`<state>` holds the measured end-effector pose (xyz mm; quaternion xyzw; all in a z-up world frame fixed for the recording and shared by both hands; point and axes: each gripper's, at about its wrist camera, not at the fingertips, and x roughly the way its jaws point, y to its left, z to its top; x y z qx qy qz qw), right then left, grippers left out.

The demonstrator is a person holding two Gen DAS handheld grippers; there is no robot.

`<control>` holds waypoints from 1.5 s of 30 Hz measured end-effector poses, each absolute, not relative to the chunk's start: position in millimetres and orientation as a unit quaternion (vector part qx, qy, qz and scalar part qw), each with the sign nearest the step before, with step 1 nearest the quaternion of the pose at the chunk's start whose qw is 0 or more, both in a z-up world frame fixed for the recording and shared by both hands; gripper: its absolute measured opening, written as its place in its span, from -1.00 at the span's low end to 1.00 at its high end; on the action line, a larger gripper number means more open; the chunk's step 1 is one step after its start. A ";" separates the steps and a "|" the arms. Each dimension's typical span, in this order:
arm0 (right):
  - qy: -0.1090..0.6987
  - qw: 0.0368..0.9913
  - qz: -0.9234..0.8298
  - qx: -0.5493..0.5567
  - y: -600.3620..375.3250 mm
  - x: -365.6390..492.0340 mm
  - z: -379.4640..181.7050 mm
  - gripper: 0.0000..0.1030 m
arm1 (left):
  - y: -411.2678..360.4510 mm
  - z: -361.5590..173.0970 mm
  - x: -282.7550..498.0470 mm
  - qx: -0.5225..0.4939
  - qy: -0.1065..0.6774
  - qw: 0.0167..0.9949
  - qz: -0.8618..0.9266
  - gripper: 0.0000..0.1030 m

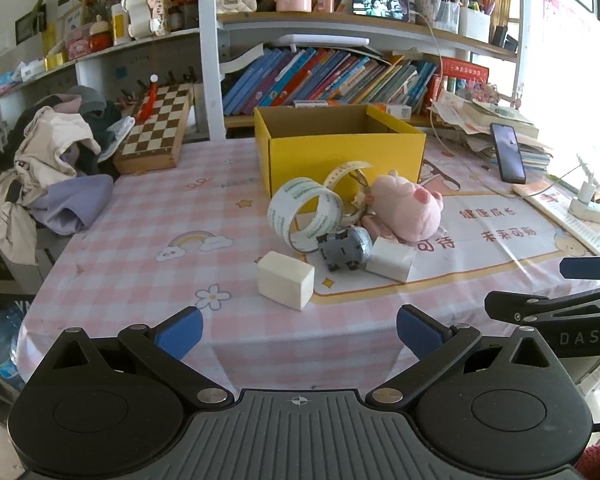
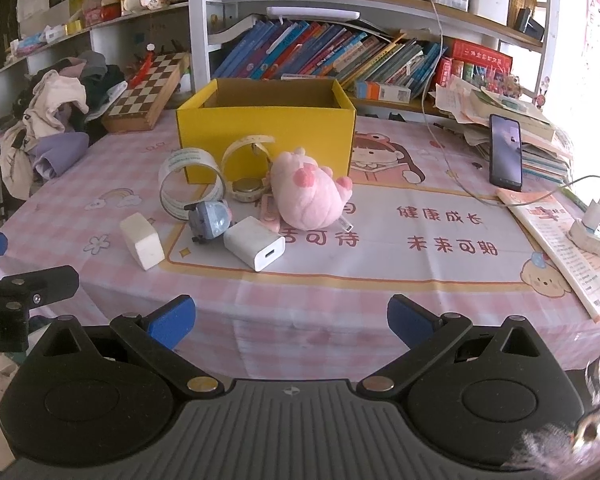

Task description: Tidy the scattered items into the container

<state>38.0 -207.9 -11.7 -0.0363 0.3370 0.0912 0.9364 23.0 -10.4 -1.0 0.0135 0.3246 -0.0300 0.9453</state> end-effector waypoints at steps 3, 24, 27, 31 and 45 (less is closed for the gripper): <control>0.340 0.935 0.092 -0.036 -207.7 38.2 -13.2 1.00 | -10.7 -2.1 23.4 0.013 0.326 0.945 -0.032 1.00; 0.367 0.923 0.108 -0.035 -202.4 46.8 -27.8 1.00 | -4.8 -15.6 24.8 -0.002 0.354 0.935 -0.035 1.00; 0.364 0.925 0.107 -0.033 -204.0 46.8 -26.2 1.00 | -4.4 -14.0 24.6 -0.008 0.351 0.936 -0.037 1.00; 0.363 0.925 0.110 -0.034 -204.6 46.6 -24.9 1.00 | -3.5 -13.2 25.4 -0.015 0.349 0.936 -0.038 1.00; 0.354 0.927 0.118 -0.030 -206.7 43.6 -19.6 1.00 | -3.4 -10.6 24.5 -0.008 0.348 0.937 -0.025 1.00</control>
